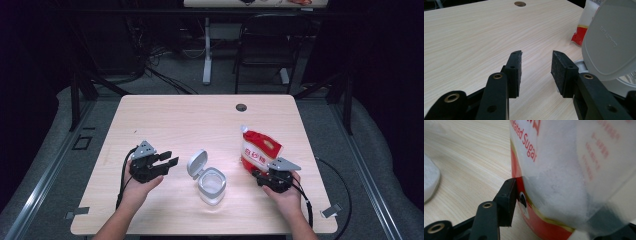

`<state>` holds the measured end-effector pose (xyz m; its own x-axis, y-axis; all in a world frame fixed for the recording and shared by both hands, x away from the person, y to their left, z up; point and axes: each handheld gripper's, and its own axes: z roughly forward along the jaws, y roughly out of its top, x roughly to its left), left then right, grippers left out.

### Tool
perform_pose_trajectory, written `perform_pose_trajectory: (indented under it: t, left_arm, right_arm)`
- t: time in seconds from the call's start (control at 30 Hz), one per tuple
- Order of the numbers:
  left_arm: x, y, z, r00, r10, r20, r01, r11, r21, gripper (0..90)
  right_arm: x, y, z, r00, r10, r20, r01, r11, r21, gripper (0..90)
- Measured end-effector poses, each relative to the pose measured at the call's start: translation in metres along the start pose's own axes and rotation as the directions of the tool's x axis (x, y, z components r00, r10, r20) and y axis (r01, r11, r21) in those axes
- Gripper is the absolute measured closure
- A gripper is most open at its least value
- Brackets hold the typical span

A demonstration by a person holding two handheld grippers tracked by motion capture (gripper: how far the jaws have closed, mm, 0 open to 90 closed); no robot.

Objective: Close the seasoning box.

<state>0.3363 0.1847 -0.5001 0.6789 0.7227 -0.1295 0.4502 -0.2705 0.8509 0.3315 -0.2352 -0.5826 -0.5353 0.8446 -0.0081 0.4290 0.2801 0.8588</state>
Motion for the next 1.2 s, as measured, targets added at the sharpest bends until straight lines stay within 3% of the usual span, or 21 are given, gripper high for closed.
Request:
perform_pose_trajectory:
  t: [0.37, 0.83, 1.2]
  left_arm:
    - [0.0, 0.0, -0.0005, 1.0, -0.004, 0.0, 0.004, 1.0, -0.005, 60.8]
    - [0.0004, 0.0002, -0.0006, 1.0, -0.004, 0.0, 0.004, 1.0, -0.006, 60.8]
    - [0.0008, 0.0003, -0.0009, 1.0, -0.003, -0.001, 0.003, 1.0, -0.006, 60.8]
  right_arm:
    - [-0.0003, -0.0004, -0.0017, 0.9994, -0.035, -0.006, 0.035, 0.999, 0.01, 49.9]
    - [0.0049, -0.001, -0.0014, 0.9998, -0.015, 0.013, 0.015, 1.0, -0.004, 51.2]
    - [0.0074, -0.0003, -0.0014, 0.9993, -0.031, 0.02, 0.031, 0.999, -0.007, 51.9]
